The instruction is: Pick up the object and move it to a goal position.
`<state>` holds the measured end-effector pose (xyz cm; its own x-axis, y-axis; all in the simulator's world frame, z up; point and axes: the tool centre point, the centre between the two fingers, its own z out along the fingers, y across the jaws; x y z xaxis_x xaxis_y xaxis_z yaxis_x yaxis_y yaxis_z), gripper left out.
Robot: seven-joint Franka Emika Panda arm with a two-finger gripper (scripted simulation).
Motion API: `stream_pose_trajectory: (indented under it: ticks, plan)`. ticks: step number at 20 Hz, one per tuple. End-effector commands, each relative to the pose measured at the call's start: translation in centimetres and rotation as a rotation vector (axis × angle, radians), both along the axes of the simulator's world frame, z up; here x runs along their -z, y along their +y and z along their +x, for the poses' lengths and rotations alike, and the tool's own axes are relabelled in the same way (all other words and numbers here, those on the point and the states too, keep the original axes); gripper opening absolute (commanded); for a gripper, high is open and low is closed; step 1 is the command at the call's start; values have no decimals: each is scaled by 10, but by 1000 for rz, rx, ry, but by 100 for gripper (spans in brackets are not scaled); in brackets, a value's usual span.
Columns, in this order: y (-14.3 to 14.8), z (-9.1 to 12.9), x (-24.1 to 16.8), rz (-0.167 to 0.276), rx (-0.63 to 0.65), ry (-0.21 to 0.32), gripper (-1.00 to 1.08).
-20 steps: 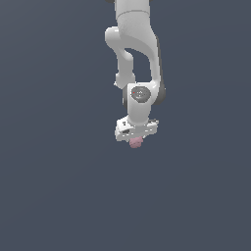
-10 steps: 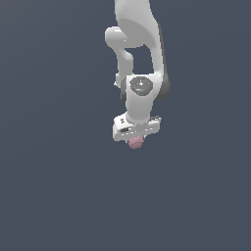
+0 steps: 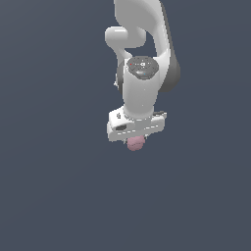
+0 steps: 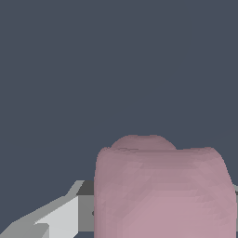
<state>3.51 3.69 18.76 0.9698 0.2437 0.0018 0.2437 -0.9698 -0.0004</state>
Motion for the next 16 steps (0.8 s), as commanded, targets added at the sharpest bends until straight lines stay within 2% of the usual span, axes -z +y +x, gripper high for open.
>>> stream_pose_trajectory:
  ticks: [1,8,16]
  plan:
    - [-2,12,-18,0,0,1,-100]
    - [-6,36,-53,0,0,2,-100]
    - [-7,50,-71,0,0,2,-100]
